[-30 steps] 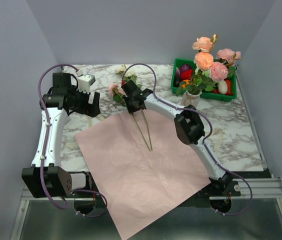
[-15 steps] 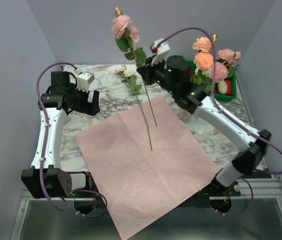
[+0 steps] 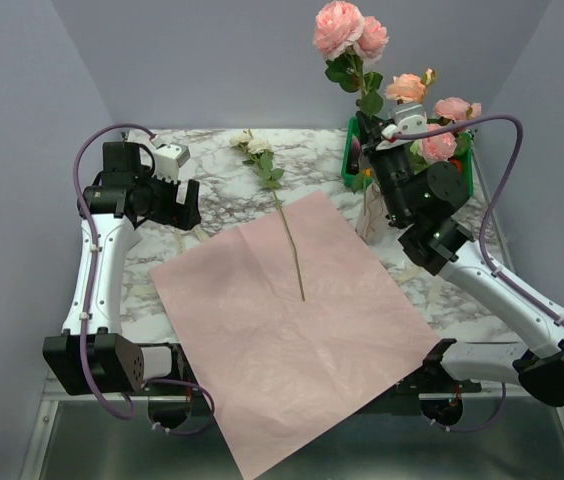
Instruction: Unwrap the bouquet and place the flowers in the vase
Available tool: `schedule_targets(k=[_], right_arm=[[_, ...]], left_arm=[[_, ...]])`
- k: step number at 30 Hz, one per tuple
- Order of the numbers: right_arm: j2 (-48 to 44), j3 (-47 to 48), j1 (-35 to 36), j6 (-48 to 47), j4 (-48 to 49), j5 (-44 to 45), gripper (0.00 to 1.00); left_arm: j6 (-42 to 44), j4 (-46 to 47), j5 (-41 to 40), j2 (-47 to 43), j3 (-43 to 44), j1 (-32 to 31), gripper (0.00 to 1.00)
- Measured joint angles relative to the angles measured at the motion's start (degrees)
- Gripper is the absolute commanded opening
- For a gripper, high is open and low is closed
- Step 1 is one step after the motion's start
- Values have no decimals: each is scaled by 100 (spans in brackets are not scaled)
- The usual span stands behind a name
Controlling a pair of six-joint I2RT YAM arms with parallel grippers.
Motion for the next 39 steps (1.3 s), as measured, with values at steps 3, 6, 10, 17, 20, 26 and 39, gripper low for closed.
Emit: schedule_targets(k=[3,6,10,17,20,26,39], right_arm=[[13,-92,-238,-323,243,162,1],[13,-87,-433,-529,535,240,1],[76,-42,-551,-739,870,262,1],[417,155,-619,-1012,1193,258,1],[516,160,-651,-1106,1300,256,1],[632,157,-767,-1165,1462,243,1],[636,-822,-876,-476,1786,393,1]], left_arm=[[-2,33,11,39,-2,0,99],[0,50,13,48,-7,0,99],[0,76,13,66,-7,0,99],[2,83,13,138,-7,0,99],[2,83,13,160,-7,0,99],[2,85,13,262,-7,0,99],[2,83,13,321,7,0,99]])
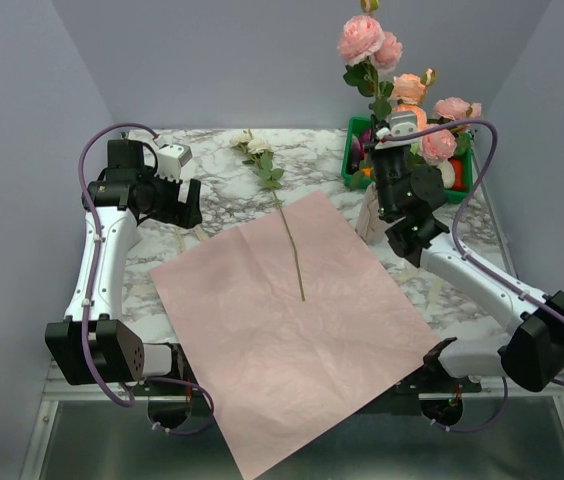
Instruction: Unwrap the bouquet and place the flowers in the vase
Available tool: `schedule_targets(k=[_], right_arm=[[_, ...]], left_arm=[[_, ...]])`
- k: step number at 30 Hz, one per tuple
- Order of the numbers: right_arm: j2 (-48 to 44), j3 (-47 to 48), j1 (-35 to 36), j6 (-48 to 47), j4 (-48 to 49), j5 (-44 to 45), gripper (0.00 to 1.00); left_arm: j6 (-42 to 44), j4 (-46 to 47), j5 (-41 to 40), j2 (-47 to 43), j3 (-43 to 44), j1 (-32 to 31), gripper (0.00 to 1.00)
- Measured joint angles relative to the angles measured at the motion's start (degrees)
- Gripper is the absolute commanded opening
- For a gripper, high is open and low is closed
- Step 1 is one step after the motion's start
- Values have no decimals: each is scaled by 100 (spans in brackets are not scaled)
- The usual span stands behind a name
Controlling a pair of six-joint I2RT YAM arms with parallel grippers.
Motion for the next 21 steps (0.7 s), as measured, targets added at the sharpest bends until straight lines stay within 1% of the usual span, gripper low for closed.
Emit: schedule_targets(k=[4,5,6,8,11,12,14,15,18,21], right_arm=[[-2,-439,-2,225,48,153,1],[-2,-490,-4,247,61,197,2],[-7,-518,-7,271,68,238,6],[-31,-546,-4,326,59,326,11],[-103,-546,-4,485,-37,520,31],[-138,-549,-4,546,-98,608,40],[-229,-568,-4,715,-236,730,49],[-291,-605,-4,804,-306,778,60],[-490,-708,-4,1043,-584,835,75],[-625,-713,2,1276,-999,833,77]], left_arm=[[9,0,-2,0,0,0,99],[20,0,-2,0,0,0,99],[35,-2,-4,0,0,0,99],[63,0,-4,0,0,0,99],[90,0,-4,0,-2,0,99],[90,0,-4,0,-4,0,99],[87,2,-2,0,-11,0,99],[87,9,-2,0,-24,0,99],[90,24,-2,0,-72,0,99],[94,22,-2,0,-101,0,99]])
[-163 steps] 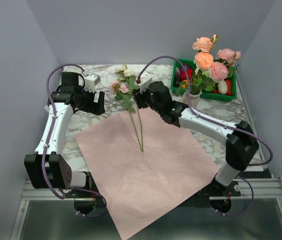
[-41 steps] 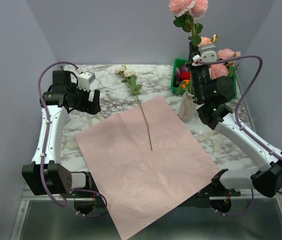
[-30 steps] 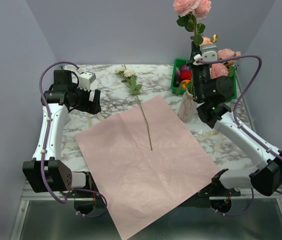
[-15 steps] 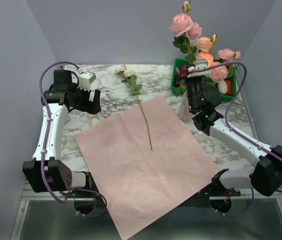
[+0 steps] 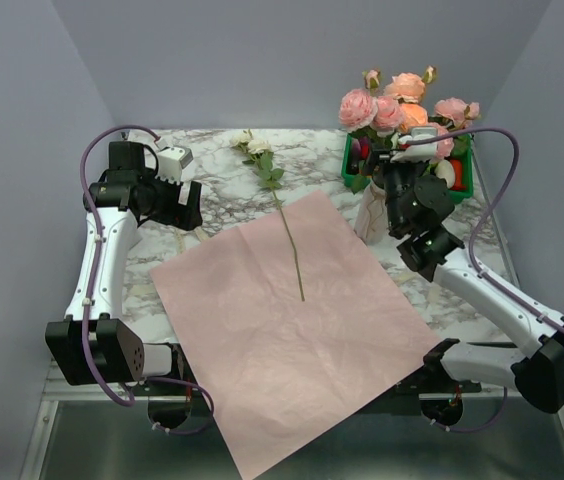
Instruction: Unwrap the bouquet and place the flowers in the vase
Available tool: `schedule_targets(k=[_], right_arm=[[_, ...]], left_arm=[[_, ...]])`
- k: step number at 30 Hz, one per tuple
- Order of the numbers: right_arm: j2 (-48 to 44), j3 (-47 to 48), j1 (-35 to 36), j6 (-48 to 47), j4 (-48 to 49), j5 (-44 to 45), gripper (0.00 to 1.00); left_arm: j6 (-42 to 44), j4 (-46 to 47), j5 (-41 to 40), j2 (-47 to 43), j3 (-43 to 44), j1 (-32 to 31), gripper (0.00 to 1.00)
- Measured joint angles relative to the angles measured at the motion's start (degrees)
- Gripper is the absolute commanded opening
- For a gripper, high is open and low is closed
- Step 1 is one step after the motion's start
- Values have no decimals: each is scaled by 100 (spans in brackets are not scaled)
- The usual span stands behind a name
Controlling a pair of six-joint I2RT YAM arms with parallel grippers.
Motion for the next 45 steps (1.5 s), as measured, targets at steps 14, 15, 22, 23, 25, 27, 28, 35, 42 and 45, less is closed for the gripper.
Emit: schedule_targets(k=[14,15,22,23,25,27,28,35,42,45], right_arm=[[-1438,-262,1521,1123,-1635,380,79],[-1458,-289,1659,1161,-1655,376,79],[-201,-122,1923,1416,-1982,-496,75],[227,101,1923,1436,-2159,-632,75],[1187,776,1923,1456,-2664,-807,75],[2212,1655,1923,1460,-3123,-933,75],[2647,2037,1917,1462,-3307,-984,74],[4787,4365,1572,1886,-4892,-1451,73],[6354,6566,1075,2398,-6216,-1565,72],[6756,6951,879,2590,-6564,-1665,69]], left_arm=[[15,9,0,-15,-98,0,99],[15,11,2,-15,-98,0,99],[9,22,37,-15,-98,0,99],[9,24,42,-15,-98,0,99],[9,22,44,-15,-98,0,99],[11,22,46,-15,-98,0,99],[11,20,50,-15,-98,0,99],[9,17,59,-22,-96,0,99],[7,11,61,-24,-96,0,99],[0,11,63,-24,-96,0,99]])
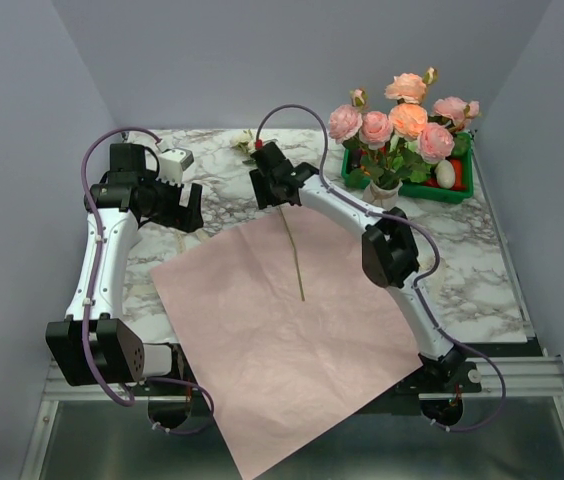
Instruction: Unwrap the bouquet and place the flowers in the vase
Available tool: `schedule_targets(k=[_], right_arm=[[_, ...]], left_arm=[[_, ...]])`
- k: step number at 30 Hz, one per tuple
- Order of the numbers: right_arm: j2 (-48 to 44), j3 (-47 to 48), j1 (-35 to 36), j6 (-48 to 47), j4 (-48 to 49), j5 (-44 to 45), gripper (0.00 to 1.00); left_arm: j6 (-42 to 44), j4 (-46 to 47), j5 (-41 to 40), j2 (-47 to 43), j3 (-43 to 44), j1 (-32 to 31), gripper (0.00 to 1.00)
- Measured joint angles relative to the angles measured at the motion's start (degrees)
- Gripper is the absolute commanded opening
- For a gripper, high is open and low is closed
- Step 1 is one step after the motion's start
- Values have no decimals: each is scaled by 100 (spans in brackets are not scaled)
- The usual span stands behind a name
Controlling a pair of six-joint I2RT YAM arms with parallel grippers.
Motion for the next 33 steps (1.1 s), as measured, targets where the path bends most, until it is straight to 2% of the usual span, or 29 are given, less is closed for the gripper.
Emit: schedule_targets(k=[5,9,24,28,33], right_arm=[[522,442,-260,177,-553,-179,62],[610,442,-328,271,-833,-262,58],[861,619,-323,374,-1064,-533,36],[879,629,-337,389,-1067,-573,16],[879,636,-348,407,-1067,-616,1]], left_arm=[[-13,0,-2,0,13,0,99],[-13,-7,0,26,94,0,99],[-85,-7,61,227,188,0,99],[-125,-7,122,227,271,0,99],[-142,-4,155,234,313,0,99]])
